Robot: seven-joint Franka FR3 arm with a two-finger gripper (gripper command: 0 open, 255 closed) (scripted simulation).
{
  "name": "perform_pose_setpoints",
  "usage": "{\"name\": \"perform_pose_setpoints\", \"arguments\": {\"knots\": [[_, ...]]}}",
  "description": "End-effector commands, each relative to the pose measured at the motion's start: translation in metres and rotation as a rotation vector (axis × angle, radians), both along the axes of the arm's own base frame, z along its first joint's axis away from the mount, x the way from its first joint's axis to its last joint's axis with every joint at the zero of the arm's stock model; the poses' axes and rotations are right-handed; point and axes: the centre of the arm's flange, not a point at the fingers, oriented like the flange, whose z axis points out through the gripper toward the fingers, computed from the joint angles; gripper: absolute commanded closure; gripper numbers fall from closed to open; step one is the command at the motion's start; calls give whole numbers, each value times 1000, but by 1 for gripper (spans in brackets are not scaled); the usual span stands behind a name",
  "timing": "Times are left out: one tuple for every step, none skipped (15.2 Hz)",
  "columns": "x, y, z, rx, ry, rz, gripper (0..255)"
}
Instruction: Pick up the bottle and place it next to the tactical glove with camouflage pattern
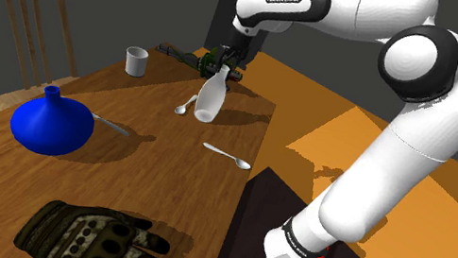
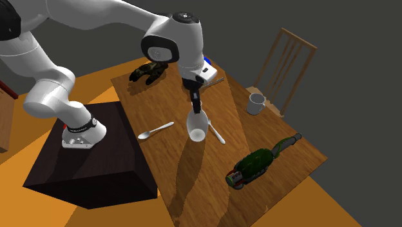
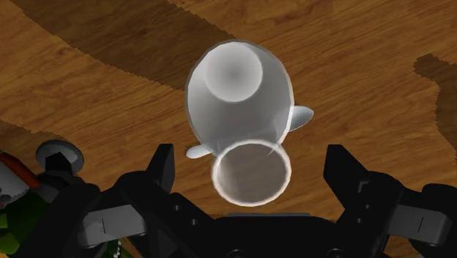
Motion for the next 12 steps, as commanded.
{"name": "perform_pose_setpoints", "arguments": {"knots": [[1, 0, -11, 0, 0, 0, 0], [2, 0, -17, 0, 0, 0, 0], [2, 0, -22, 0, 0, 0, 0], [2, 0, -25, 0, 0, 0, 0], [2, 0, -25, 0, 0, 0, 0], [2, 0, -25, 0, 0, 0, 0], [2, 0, -25, 0, 0, 0, 0], [2, 0, -25, 0, 0, 0, 0], [2, 0, -25, 0, 0, 0, 0], [2, 0, -25, 0, 0, 0, 0], [2, 0, -25, 0, 0, 0, 0], [2, 0, -25, 0, 0, 0, 255]]}}
